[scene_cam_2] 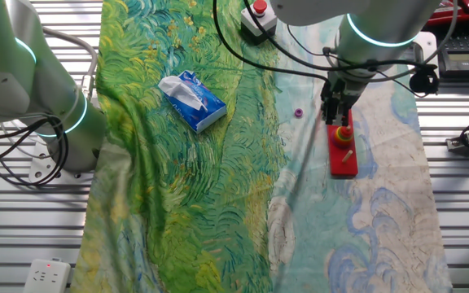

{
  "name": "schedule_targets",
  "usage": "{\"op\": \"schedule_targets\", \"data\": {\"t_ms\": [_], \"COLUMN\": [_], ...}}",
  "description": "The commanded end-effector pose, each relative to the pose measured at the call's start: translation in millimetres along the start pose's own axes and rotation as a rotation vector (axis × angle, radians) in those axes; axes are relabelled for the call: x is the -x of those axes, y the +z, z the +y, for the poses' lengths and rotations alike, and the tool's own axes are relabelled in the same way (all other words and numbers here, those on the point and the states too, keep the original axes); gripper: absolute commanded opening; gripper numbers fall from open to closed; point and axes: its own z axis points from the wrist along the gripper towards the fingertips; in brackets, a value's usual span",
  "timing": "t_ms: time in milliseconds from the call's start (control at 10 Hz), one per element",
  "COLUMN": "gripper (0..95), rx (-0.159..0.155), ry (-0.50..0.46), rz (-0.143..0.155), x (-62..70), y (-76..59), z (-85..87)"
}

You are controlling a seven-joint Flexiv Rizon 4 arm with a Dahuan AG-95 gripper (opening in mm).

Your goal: Take out one Hanoi block and throw it aside

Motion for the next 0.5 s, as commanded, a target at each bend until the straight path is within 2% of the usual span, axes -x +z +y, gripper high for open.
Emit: {"op": "schedule_targets", "data": {"t_ms": [100, 200, 300, 500], "gripper": [0.0, 0.0, 0.0, 0.0], "rx": [0.004, -0.004, -0.012, -0.021], "ry": [-0.005, 0.013, 0.026, 0.033], "rz": [0.005, 0.047, 0.075, 0.115], "x": [0.4, 0.4, 0.4, 0.4], "y": [-0.1, -0.1, -0.1, -0.1], "z": [-0.1, -0.1, -0.1, -0.1]}}
